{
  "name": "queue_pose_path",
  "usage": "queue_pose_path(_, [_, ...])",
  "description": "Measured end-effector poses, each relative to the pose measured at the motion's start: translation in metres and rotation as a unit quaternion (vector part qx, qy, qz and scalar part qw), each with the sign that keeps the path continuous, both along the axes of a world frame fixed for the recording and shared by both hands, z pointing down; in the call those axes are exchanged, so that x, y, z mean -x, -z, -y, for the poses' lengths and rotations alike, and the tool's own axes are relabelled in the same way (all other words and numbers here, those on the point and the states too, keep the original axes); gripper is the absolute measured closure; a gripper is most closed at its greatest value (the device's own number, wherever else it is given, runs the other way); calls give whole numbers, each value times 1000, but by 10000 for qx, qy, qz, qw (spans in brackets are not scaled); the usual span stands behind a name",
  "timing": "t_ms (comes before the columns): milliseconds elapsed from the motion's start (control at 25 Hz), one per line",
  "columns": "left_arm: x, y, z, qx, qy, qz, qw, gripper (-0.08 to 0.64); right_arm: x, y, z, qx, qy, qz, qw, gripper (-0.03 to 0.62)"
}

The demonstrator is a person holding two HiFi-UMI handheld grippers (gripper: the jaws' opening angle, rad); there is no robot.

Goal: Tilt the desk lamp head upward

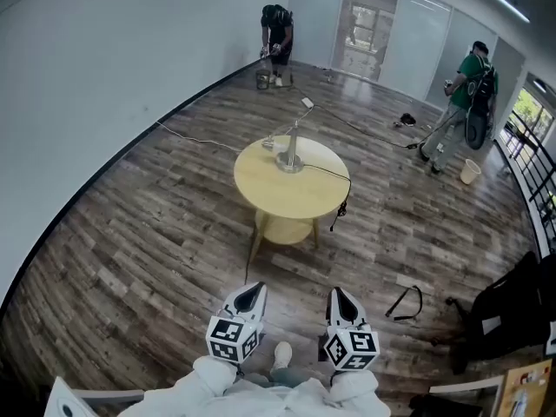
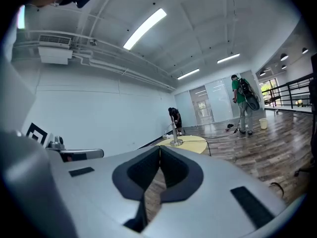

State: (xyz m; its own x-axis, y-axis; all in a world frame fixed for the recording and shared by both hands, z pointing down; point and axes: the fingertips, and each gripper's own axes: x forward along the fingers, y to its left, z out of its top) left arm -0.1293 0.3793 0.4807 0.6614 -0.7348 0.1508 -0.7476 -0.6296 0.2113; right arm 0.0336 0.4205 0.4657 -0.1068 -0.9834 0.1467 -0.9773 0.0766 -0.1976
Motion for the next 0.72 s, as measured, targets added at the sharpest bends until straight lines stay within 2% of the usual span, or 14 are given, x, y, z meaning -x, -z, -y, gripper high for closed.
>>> queue_pose_path(240, [-16,-8,35,83,89,48,9999,558,-20,-5,41,15,-4,96,10000,580])
queue_pose_path(720, [-50,2,117,35,291,99,9995,558,-45,7,136,-83,362,109,9993,580])
